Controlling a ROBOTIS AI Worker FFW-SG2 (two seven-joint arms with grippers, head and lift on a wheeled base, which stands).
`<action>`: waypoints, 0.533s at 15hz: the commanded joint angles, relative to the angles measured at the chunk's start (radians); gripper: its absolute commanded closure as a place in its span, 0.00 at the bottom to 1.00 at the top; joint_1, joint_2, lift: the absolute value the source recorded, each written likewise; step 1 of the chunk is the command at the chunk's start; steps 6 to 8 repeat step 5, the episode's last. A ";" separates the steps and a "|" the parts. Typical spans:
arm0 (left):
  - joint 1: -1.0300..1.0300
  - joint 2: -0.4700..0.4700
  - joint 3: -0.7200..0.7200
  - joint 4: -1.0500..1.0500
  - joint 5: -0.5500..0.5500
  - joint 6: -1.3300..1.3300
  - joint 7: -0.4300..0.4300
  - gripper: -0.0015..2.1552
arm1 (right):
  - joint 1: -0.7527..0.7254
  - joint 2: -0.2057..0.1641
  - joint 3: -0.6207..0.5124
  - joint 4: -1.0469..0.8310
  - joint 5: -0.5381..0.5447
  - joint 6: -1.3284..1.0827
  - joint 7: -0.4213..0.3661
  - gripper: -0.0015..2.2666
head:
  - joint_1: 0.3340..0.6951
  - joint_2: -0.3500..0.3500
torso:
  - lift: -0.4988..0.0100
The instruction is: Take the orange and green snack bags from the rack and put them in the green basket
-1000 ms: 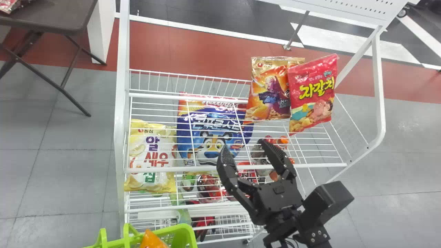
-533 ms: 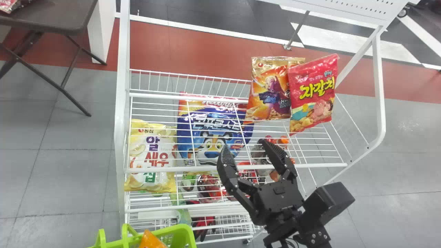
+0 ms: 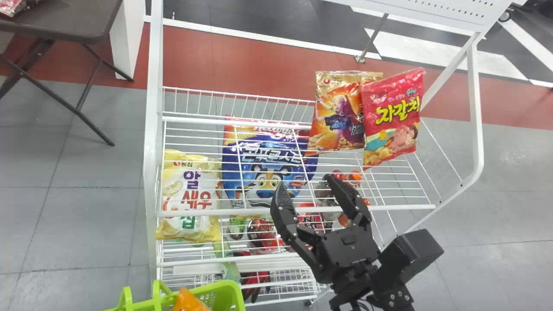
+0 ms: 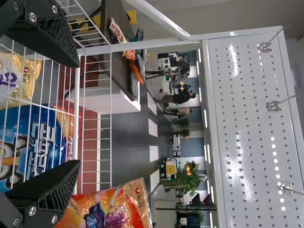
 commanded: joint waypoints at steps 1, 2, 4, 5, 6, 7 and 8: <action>-0.001 0.000 0.000 0.001 0.000 0.000 0.001 0.94 | 0.000 0.000 0.003 0.000 0.000 -0.007 0.000 0.04 | 1.00 0.00 | 0.98; -0.001 -0.002 -0.002 0.001 0.000 0.000 0.002 0.94 | 0.000 -0.002 0.006 0.002 0.002 -0.010 0.000 0.04 | 1.00 0.00 | 0.98; 0.000 -0.002 -0.003 0.001 0.000 0.000 0.007 0.94 | 0.000 -0.002 0.011 0.002 0.006 -0.010 0.000 0.04 | 1.00 0.00 | 0.98; 0.000 0.000 -0.003 0.001 0.000 -0.003 0.007 0.94 | 0.000 -0.002 0.014 0.002 0.009 -0.010 -0.001 0.04 | 1.00 0.00 | 0.98; 0.000 0.000 -0.003 0.001 0.000 -0.003 0.007 0.94 | 0.000 -0.002 0.014 0.002 0.009 -0.010 -0.001 0.04 | 1.00 0.00 | 0.98; 0.000 0.000 -0.003 0.001 0.000 -0.003 0.007 0.94 | 0.000 -0.002 0.014 0.002 0.009 -0.010 -0.001 0.04 | 1.00 0.00 | 0.98; 0.000 0.000 -0.003 0.001 0.000 -0.003 0.007 0.94 | 0.000 -0.002 0.014 0.002 0.009 -0.010 -0.001 0.04 | 1.00 0.00 | 0.98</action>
